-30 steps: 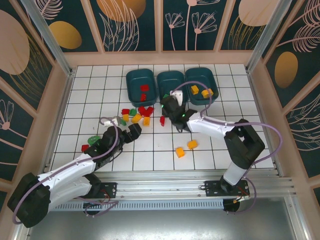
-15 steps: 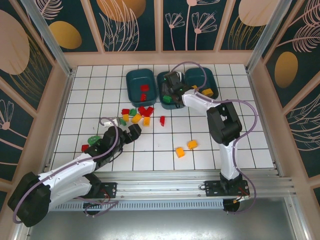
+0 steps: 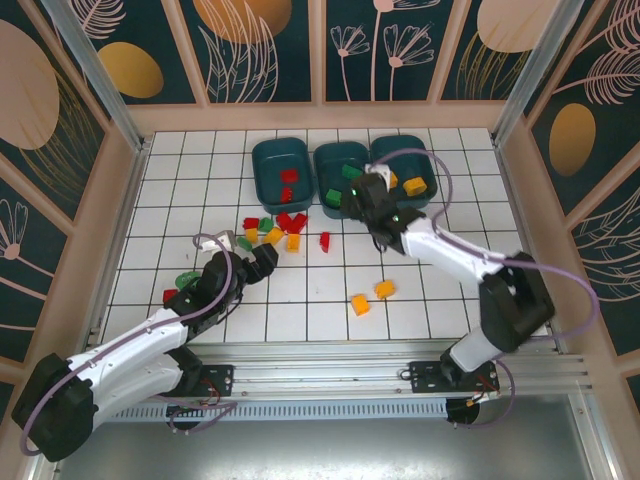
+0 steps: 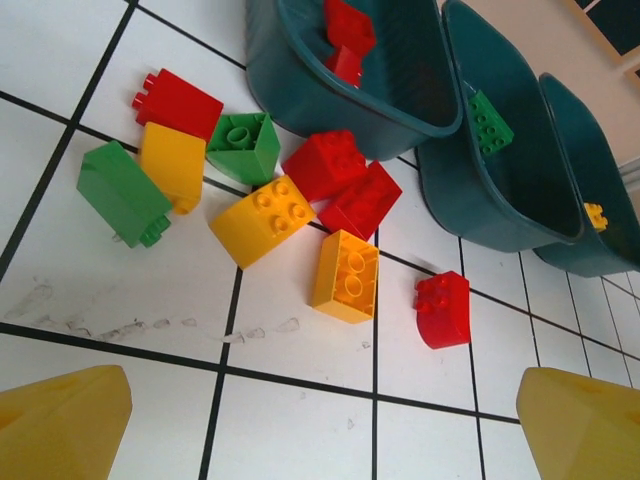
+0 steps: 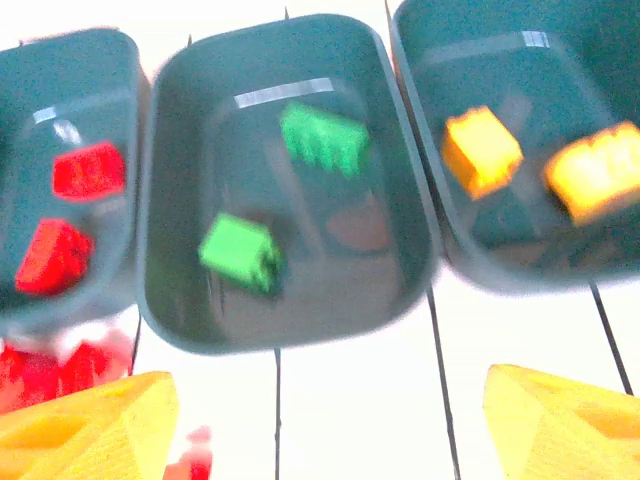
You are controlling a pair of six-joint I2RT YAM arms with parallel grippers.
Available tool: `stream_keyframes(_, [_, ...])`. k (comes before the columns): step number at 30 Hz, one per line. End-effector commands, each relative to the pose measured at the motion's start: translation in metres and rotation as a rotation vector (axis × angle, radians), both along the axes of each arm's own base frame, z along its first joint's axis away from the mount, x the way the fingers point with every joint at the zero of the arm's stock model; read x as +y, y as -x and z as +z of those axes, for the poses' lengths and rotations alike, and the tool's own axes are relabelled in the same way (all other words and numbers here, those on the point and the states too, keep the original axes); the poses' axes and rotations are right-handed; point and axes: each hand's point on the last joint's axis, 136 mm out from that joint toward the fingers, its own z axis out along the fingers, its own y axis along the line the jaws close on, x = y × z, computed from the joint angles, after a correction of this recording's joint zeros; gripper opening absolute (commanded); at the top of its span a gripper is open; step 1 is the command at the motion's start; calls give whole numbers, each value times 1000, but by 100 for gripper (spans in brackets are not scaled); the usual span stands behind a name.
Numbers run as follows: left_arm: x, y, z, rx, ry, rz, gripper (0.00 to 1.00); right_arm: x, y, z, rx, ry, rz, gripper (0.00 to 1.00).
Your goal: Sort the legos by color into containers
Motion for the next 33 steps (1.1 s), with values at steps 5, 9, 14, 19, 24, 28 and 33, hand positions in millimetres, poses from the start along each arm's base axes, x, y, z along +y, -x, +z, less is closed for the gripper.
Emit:
stream_keyframes(5, [-29, 6, -2, -51, 96, -148, 97, -50, 115, -80, 265, 25, -106, 79])
stream_keyframes(9, [-70, 12, 0, -58, 137, -366, 88, -53, 145, -102, 376, 27, -79, 80])
stream_keyframes(14, [-93, 11, -2, -39, 162, -464, 86, -46, 164, -122, 448, 49, -22, 80])
stream_keyframes(19, [-95, 10, -8, -20, 163, -464, 87, -49, 163, -135, 459, 101, -24, 78])
stream_keyframes(24, [-94, 10, -12, -3, 149, -457, 88, -61, 149, -139, 442, 165, -77, 70])
stream_keyframes(28, [-94, 8, -9, -3, 140, -453, 89, -71, 140, -141, 434, 129, -113, 63])
stream_keyframes(33, [-95, 4, -3, -8, 132, -445, 90, -74, 140, -144, 429, 96, -109, 50])
